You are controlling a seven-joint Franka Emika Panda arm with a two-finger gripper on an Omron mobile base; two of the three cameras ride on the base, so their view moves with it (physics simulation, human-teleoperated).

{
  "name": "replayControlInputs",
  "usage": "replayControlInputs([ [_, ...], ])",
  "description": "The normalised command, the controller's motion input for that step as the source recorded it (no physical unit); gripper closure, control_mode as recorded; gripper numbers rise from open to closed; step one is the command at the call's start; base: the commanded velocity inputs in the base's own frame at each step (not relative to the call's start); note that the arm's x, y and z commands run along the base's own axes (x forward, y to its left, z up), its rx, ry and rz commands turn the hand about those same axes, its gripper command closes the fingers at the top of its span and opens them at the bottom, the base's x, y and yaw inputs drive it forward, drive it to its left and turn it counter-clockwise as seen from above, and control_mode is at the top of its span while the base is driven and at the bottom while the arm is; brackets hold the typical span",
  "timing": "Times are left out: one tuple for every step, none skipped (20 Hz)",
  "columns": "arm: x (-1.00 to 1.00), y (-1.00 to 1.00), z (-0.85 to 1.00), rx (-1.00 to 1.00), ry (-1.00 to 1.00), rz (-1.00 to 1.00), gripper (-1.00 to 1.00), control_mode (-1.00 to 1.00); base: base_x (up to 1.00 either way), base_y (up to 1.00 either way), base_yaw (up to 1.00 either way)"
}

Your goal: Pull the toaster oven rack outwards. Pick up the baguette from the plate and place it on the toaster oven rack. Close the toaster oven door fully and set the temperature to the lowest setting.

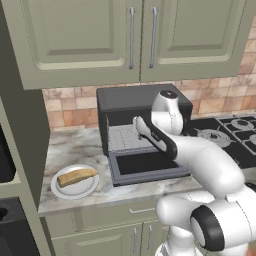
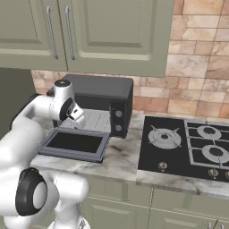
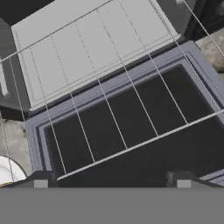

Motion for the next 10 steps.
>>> replayControlInputs([
  [0.34,0.0,-0.18,-0.01,0.0,0.07,-1.0,-1.0,0.0,0.0,0.0],
  [0.34,0.0,-0.25,-0.01,0.0,0.07,-1.0,-1.0,0.0,0.0,0.0],
  [0.48,-0.01,-0.41,-0.02,0.0,0.08,-1.0,-1.0,0.0,0.0,0.0],
  [0.5,0.0,-0.54,-0.03,0.0,0.09,-1.0,-1.0,0.0,0.0,0.0],
  [0.43,0.0,-0.56,-0.04,0.0,0.08,-1.0,-1.0,0.0,0.0,0.0],
  [0.36,0.0,-0.54,-0.05,0.0,0.07,-1.0,-1.0,0.0,0.0,0.0],
  [0.23,0.0,-0.54,-0.06,0.0,0.06,-1.0,-1.0,0.0,0.0,0.0],
  [0.15,0.0,-0.52,-0.07,0.0,0.05,-1.0,-1.0,0.0,0.0,0.0],
  [0.14,0.0,-0.47,-0.07,0.0,0.05,-1.0,-1.0,0.0,0.0,0.0],
  [0.13,0.0,-0.44,-0.07,0.0,0.05,-1.0,-1.0,0.0,0.0,0.0],
])
